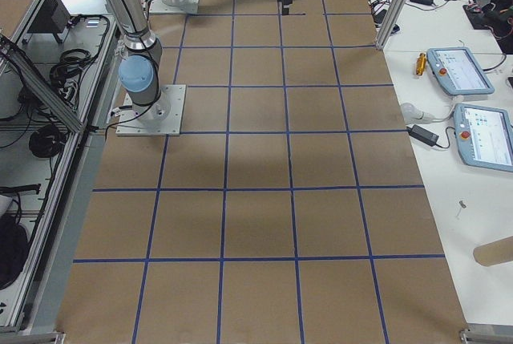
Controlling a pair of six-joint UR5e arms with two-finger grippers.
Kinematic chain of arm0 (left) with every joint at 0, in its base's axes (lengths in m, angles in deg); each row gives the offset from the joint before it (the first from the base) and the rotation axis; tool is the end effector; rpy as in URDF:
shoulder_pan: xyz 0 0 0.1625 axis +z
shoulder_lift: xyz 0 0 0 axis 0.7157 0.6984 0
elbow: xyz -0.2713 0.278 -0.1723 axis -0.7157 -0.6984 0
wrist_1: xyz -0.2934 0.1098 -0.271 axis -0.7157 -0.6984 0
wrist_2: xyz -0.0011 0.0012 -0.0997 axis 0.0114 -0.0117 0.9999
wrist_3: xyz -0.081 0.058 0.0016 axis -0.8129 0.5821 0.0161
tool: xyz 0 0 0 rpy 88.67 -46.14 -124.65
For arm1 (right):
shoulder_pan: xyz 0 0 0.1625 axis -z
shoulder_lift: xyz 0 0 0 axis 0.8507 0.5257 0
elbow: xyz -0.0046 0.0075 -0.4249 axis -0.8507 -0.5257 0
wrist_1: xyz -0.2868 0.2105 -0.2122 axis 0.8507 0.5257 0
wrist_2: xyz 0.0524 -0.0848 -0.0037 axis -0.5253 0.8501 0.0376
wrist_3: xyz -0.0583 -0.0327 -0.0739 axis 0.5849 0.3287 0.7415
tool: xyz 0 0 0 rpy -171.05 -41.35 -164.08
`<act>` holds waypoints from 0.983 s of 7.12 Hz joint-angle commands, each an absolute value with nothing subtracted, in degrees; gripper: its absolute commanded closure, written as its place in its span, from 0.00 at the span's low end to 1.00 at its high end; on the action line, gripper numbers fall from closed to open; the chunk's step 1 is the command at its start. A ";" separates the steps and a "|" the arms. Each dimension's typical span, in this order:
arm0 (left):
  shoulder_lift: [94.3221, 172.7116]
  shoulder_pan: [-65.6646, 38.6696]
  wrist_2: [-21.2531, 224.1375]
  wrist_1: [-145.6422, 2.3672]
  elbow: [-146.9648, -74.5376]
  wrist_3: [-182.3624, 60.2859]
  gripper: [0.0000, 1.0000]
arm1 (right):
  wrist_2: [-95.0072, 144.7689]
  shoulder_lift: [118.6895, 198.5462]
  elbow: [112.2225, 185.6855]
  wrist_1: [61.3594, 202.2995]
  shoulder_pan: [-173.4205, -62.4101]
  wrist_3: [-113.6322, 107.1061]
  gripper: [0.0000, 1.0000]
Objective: Stack green bowl on blue bowl
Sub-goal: 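Lift the mint green bowl with the left gripper toward the blue bowl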
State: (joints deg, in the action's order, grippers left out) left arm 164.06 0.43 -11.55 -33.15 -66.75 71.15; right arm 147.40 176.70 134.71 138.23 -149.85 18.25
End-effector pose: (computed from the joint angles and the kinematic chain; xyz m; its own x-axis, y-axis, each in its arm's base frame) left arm 0.4867 -0.6771 0.2960 -0.2952 0.9531 -0.0673 0.9520 0.2994 0.0635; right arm 0.1307 -0.5031 0.5560 -0.9800 -0.1073 0.1678 -0.1133 0.9932 -0.0269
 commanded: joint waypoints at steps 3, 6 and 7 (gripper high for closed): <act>152.53 -9.12 -11.85 -33.94 -78.64 50.51 1.00 | 147.40 176.70 134.71 138.23 -149.78 18.25 0.00; 145.50 -16.15 -11.76 -33.84 -88.13 31.81 1.00 | 147.40 176.70 134.71 138.23 -149.78 18.25 0.00; 143.21 -19.57 -11.93 -33.84 -91.29 23.82 1.00 | 147.40 176.70 134.71 138.23 -149.78 18.25 0.00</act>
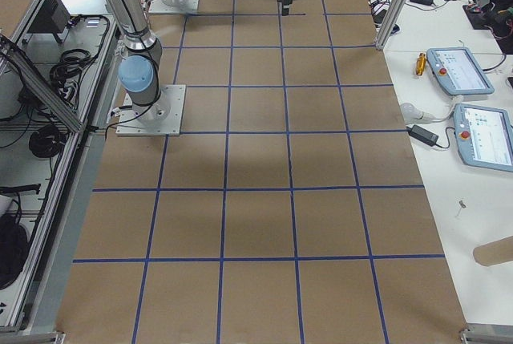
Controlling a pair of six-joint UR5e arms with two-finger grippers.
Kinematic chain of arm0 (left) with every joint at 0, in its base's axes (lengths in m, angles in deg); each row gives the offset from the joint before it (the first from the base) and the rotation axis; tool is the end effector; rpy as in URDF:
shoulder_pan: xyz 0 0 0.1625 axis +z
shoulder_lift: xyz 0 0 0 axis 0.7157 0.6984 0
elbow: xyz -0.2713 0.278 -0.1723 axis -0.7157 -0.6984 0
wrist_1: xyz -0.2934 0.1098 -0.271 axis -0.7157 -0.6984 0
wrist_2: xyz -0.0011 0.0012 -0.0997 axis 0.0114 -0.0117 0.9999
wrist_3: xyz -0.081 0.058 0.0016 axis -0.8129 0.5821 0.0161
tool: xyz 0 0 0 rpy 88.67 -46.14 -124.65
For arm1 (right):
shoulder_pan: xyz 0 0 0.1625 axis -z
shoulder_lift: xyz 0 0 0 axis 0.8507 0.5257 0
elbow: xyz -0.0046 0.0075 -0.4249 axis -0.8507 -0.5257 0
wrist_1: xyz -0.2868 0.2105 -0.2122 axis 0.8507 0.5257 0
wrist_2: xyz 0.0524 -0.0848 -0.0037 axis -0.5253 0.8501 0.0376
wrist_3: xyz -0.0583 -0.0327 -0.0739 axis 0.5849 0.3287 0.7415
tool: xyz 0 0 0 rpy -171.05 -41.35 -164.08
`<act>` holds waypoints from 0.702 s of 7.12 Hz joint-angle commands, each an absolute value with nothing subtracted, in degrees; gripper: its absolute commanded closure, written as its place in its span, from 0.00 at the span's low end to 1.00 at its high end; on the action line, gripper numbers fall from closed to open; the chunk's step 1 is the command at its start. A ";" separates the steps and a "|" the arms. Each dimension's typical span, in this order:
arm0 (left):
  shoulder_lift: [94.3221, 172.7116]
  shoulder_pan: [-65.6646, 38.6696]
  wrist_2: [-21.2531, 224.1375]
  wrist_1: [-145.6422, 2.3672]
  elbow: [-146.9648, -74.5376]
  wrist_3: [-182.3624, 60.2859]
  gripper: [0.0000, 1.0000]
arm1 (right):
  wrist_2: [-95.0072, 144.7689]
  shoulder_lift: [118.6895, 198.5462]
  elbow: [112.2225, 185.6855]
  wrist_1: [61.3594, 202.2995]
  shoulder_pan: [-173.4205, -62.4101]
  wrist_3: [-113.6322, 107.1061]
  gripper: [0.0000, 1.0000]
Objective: Stack green bowl on blue bowl
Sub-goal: 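Lift the mint green bowl with the left gripper toward the blue bowl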
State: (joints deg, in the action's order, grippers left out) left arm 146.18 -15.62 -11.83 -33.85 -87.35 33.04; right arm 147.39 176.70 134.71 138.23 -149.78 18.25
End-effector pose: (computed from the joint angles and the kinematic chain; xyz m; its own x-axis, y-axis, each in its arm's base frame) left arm 0.2293 -0.6905 0.3583 -0.6334 0.7731 -0.0345 0.7728 0.6342 0.0244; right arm 0.1301 -0.5033 0.5560 -0.9801 -0.1061 0.1676 -0.1121 0.9933 -0.0269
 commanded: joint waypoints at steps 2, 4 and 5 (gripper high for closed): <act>138.56 -25.47 -14.56 -33.84 -98.49 9.57 1.00 | 147.40 176.70 134.71 138.23 -149.87 18.25 0.00; 134.24 -29.43 -17.99 -33.84 -104.48 -1.34 1.00 | 147.40 176.70 134.71 138.23 -149.87 18.25 0.00; 132.49 -31.19 -18.09 -33.93 -107.12 -7.66 1.00 | 147.40 176.70 134.71 138.23 -149.87 18.25 0.00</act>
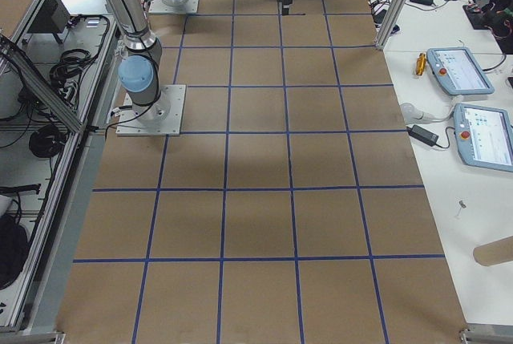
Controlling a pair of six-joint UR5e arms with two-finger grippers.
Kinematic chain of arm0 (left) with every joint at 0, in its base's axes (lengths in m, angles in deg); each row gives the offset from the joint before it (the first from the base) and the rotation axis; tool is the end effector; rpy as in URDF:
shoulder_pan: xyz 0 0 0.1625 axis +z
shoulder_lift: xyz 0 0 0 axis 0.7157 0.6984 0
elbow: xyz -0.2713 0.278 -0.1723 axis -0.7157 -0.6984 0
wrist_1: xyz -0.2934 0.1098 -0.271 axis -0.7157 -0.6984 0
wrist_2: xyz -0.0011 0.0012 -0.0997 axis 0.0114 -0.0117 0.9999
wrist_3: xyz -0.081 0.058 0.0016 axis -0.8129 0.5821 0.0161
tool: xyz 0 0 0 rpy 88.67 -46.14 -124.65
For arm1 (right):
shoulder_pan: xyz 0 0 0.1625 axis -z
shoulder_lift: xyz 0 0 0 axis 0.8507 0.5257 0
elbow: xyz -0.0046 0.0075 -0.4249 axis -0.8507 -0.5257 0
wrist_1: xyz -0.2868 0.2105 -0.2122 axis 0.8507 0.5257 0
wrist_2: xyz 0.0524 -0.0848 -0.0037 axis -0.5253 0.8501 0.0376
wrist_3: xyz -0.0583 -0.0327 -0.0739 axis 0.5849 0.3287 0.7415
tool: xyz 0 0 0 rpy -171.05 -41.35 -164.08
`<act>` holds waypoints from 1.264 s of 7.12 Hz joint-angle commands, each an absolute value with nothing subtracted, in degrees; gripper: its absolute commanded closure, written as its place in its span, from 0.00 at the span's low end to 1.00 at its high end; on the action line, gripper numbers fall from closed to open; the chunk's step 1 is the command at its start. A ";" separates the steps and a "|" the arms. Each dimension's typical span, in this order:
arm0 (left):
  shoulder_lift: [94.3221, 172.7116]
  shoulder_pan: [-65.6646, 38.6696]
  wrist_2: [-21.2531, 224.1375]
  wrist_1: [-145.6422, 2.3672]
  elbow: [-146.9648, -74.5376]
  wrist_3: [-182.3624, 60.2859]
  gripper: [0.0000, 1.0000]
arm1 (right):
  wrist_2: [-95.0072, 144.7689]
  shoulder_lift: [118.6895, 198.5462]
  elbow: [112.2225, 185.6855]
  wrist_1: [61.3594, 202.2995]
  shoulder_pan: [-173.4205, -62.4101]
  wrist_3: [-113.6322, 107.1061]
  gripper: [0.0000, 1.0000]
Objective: Stack green bowl on blue bowl
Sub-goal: 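Lower the green bowl into the light blue bowl with the left gripper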
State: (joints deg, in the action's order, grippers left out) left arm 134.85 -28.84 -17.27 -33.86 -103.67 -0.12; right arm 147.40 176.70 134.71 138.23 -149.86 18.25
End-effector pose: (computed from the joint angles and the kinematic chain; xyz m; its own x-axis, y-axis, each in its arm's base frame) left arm 0.0501 -0.6344 0.3547 -0.8553 0.5161 -0.0446 0.5073 0.8519 0.1301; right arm 0.1307 -0.5031 0.5560 -0.9800 -0.1075 0.1678 -0.1135 0.9932 -0.0269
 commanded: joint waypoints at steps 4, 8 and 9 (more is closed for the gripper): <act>132.81 -35.95 -21.87 -27.46 -114.96 -19.67 1.00 | 147.40 176.70 134.71 138.23 -149.86 18.25 0.00; 134.22 -35.69 -24.15 -26.46 -116.28 -19.59 1.00 | 147.40 176.70 134.71 138.23 -149.87 18.25 0.00; 134.49 -35.69 -23.72 -26.46 -116.29 -19.24 1.00 | 147.40 176.70 134.71 138.23 -149.87 18.25 0.00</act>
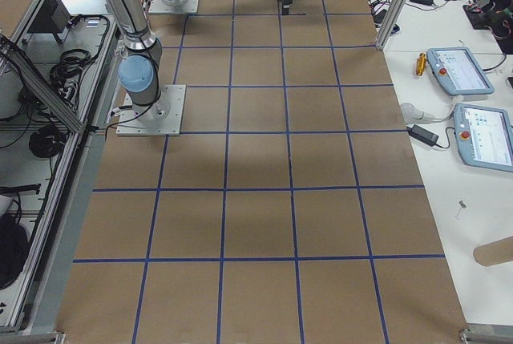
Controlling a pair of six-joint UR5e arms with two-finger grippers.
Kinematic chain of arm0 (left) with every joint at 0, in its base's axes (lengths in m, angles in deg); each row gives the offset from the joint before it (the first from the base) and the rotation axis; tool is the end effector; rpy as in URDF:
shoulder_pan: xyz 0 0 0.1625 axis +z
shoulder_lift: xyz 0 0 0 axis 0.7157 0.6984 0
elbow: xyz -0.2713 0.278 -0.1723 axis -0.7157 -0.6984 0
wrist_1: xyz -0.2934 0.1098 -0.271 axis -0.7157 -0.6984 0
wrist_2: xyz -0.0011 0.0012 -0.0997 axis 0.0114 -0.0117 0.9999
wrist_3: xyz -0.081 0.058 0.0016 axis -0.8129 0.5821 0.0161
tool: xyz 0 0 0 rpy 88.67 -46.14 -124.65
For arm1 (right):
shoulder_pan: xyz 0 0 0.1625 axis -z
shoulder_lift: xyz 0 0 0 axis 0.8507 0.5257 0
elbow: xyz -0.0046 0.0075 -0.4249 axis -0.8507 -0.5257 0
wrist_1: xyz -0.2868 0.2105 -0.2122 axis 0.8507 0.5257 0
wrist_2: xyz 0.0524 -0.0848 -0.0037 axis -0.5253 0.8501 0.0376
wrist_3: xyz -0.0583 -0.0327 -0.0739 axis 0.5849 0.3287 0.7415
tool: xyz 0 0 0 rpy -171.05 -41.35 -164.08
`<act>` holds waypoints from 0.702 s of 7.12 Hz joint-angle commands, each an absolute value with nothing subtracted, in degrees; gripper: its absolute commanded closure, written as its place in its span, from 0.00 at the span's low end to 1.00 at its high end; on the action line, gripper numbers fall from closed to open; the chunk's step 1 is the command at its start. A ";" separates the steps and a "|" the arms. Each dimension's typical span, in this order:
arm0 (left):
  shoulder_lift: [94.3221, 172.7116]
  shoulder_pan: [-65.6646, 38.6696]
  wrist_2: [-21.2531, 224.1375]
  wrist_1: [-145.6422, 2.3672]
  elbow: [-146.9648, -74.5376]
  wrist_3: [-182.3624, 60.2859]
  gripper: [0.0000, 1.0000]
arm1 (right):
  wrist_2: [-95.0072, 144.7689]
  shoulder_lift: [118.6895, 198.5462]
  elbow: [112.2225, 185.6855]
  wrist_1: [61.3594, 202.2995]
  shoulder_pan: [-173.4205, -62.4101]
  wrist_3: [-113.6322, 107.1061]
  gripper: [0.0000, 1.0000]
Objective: Stack green bowl on blue bowl
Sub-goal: 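Lower the green bowl into the light blue bowl with the left gripper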
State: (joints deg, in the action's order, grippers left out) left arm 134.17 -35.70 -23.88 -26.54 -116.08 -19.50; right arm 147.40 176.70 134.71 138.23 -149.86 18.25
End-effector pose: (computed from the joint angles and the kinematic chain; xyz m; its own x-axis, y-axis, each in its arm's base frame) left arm -0.0210 -0.5935 0.2766 -0.9281 0.3406 -0.1502 0.3031 0.9257 0.2265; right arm 0.1307 -0.5031 0.5560 -0.9800 -0.1075 0.1678 -0.1135 0.9932 -0.0269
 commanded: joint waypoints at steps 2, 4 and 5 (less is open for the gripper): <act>134.84 -35.69 -23.63 -26.37 -116.11 -18.98 0.86 | 147.40 176.70 134.71 138.23 -149.87 18.25 0.00; 133.88 -35.69 -23.45 -27.08 -116.11 -18.80 0.00 | 147.40 176.70 134.71 138.23 -149.86 18.25 0.00; 133.44 -35.78 -23.54 -27.25 -116.20 -18.88 0.00 | 147.40 176.70 134.71 138.23 -149.78 18.25 0.00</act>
State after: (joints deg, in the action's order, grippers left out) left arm 133.99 -35.70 -23.45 -27.03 -116.16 -18.85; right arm 147.39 176.70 134.71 138.23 -149.83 18.25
